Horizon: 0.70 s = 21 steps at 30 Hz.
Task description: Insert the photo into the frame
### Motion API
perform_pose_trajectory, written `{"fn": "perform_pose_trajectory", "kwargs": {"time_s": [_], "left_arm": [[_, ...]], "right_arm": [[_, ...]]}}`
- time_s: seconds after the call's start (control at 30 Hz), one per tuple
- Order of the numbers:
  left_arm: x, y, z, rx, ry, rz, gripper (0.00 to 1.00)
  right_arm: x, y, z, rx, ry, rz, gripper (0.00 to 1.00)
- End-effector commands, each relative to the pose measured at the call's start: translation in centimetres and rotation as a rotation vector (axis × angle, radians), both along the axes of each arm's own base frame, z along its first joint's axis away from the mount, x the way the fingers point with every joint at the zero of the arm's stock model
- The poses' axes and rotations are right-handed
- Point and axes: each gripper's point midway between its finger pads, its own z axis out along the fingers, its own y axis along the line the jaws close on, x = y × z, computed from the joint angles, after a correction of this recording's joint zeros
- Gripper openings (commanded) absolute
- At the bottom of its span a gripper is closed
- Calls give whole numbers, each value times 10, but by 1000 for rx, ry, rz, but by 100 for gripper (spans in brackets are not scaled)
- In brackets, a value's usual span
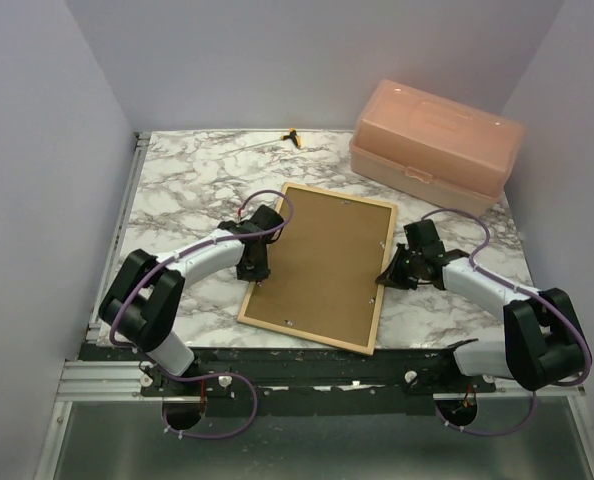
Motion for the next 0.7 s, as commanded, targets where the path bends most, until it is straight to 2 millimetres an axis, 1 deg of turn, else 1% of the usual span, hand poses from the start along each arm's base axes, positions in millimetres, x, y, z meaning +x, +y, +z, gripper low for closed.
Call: {"fn": "perform_pose_trajectory", "kwargs": {"time_s": [0.0,0.13,0.17,0.4,0.67], "left_arm": [[-25,4,-23,71,87,-35,8],[-33,2,-30,85,110,-52,1],[-35,2,-31,89,115,-54,0],[-48,-1,-36,102,143,-90,0],[-62,8,-41,126,175,-104,0]], "right_arm": [[-8,12,-5,55,62,3,0],[-6,12,-3,56,57,1,0],[-6,12,-3,53,58,1,0],[-2,11,0,49,51,-8,0],[1,11,1,43,48,-16,0]]}}
